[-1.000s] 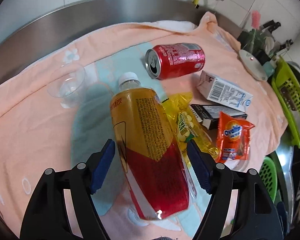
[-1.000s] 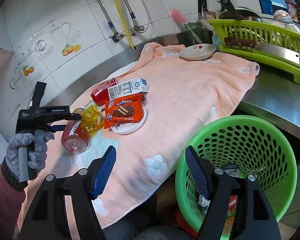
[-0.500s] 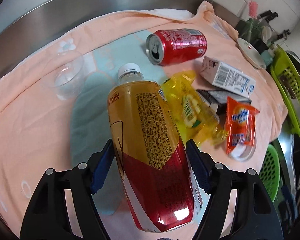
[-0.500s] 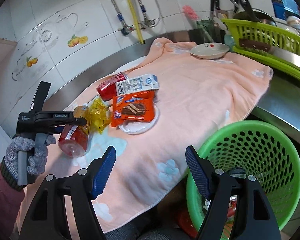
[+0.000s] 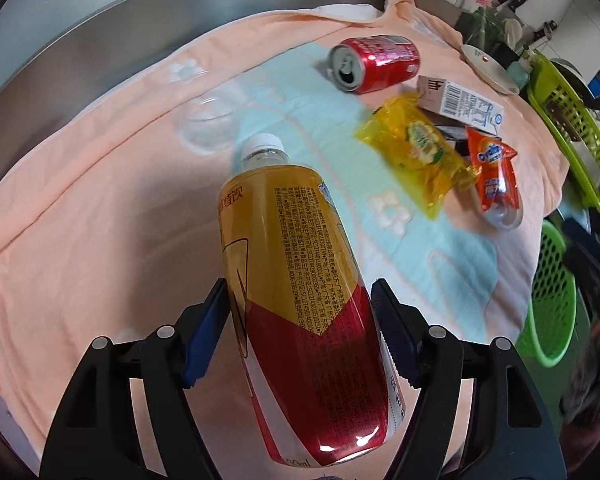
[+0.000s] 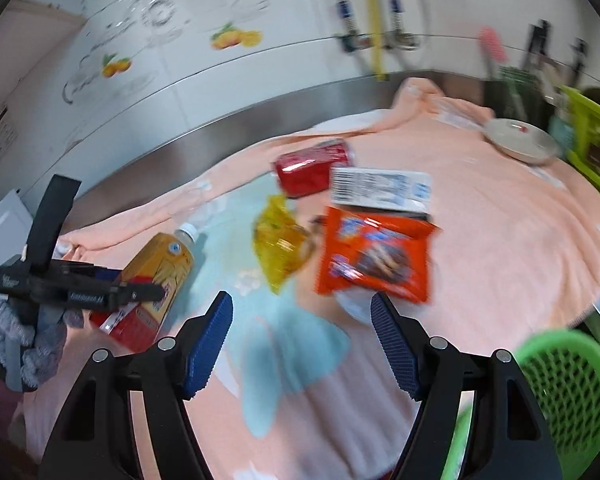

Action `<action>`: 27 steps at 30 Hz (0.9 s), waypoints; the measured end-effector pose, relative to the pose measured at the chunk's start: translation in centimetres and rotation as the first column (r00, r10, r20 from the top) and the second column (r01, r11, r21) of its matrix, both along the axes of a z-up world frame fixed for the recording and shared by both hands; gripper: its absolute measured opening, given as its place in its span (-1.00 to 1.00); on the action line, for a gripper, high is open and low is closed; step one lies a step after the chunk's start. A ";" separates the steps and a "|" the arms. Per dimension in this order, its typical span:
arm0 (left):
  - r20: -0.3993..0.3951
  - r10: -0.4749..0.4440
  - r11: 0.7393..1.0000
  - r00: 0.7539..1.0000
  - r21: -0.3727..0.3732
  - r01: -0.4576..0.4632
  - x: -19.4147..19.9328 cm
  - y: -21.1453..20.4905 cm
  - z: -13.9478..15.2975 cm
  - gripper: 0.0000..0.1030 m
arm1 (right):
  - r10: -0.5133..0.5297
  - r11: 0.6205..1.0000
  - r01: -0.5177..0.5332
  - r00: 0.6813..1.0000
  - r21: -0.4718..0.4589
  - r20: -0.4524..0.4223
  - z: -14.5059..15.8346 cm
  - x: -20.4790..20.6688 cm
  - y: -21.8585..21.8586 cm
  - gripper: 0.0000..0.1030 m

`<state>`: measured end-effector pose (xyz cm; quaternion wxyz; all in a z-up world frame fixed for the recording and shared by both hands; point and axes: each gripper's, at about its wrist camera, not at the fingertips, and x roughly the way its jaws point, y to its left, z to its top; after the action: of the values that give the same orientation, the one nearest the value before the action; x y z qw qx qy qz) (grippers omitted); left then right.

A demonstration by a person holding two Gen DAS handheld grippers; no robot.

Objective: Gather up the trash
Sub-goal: 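Grasp the yellow plastic snack bag with the right tool while the left tool holds the bottle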

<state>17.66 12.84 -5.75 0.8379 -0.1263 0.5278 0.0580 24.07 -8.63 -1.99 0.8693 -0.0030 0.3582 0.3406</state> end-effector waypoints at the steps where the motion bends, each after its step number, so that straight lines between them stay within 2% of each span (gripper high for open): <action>1: 0.001 0.002 1.000 1.000 0.007 -0.002 -0.4 0.5 0.0 0.37 | 0.015 1.000 -0.015 1.000 -0.011 0.005 0.1 0.6 1.1 0.35; 9: -0.010 0.002 1.000 1.000 0.014 -0.002 -1.6 2.9 -0.3 0.37 | 0.127 0.987 -0.124 0.992 -0.101 0.026 0.1 4.3 8.1 0.24; 17: -0.004 -0.005 1.000 1.000 -0.019 0.005 -1.8 3.7 -0.7 0.39 | 0.159 0.958 -0.150 0.987 -0.244 0.019 -2.2 7.2 13.1 0.12; 23: -0.010 0.001 1.000 1.000 -0.023 -0.001 -1.5 3.7 -0.7 0.41 | 0.134 0.941 -0.127 0.991 -0.315 -0.001 -4.0 8.4 14.2 -0.22; 25: -0.013 0.007 1.000 1.000 -0.027 -0.007 -1.4 3.8 -0.7 0.44 | 0.130 0.934 -0.121 0.992 -0.337 0.004 -4.3 8.2 14.3 -0.42; 27: -0.011 0.013 1.000 1.000 -0.028 -0.013 -1.2 3.8 -0.7 0.46 | 0.131 0.935 -0.122 0.991 -0.332 0.004 -4.3 8.0 14.2 -0.49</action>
<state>16.47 16.67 -6.46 0.8328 -0.1411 0.5323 0.0568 32.08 5.58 -6.34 0.8373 -0.1763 0.3980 0.3308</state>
